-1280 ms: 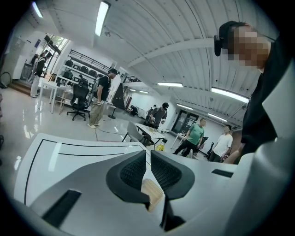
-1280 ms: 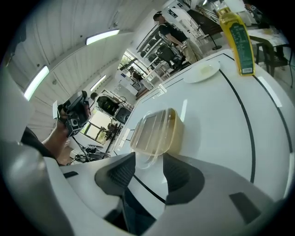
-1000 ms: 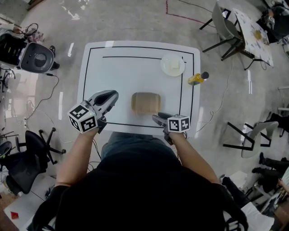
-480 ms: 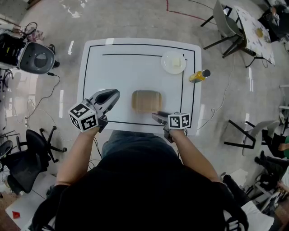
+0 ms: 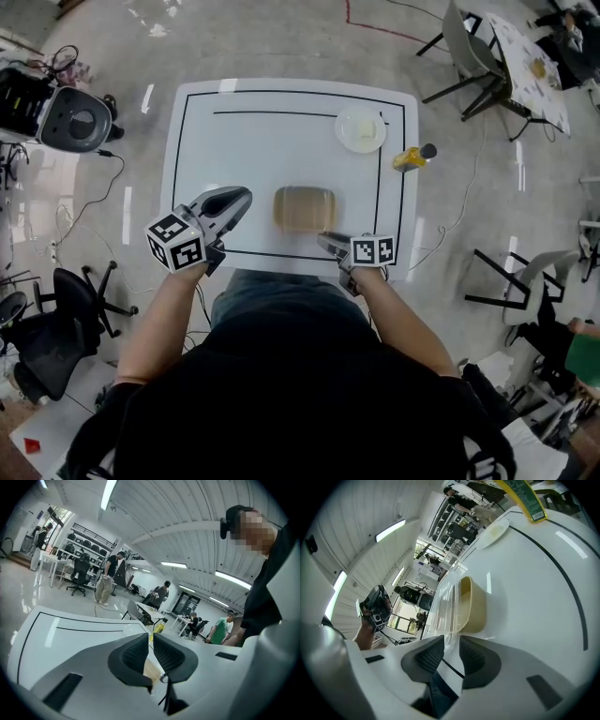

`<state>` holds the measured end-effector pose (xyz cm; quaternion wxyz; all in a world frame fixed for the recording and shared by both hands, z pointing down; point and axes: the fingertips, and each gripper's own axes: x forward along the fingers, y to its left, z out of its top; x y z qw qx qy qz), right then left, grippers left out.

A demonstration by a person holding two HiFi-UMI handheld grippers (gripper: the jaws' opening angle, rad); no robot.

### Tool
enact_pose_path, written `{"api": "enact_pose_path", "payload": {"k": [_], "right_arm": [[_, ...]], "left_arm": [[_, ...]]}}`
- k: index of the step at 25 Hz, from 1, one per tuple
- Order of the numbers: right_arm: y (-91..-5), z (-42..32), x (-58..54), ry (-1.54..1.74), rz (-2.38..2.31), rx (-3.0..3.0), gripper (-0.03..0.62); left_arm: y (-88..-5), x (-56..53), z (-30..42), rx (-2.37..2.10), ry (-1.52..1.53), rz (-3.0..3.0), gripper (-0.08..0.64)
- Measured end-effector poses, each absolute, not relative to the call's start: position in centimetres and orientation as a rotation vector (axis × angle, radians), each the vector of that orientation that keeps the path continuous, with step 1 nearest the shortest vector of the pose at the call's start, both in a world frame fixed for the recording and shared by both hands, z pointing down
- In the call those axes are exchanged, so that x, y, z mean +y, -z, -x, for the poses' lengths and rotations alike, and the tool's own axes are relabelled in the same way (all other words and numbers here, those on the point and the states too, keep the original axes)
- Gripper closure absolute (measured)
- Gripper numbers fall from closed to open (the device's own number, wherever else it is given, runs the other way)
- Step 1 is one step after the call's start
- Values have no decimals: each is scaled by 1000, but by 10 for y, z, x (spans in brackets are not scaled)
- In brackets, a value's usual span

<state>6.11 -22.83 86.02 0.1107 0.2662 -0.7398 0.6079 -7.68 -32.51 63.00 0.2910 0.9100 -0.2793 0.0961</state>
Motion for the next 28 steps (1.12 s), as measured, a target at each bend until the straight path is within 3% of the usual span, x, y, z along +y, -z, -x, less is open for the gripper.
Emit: {"api": "enact_pose_path", "payload": {"k": [28], "right_arm": [[-822, -63, -208, -1725, -683, -2211, 541]], "left_arm": [[-600, -297, 75, -777, -201, -2437, 511]]}}
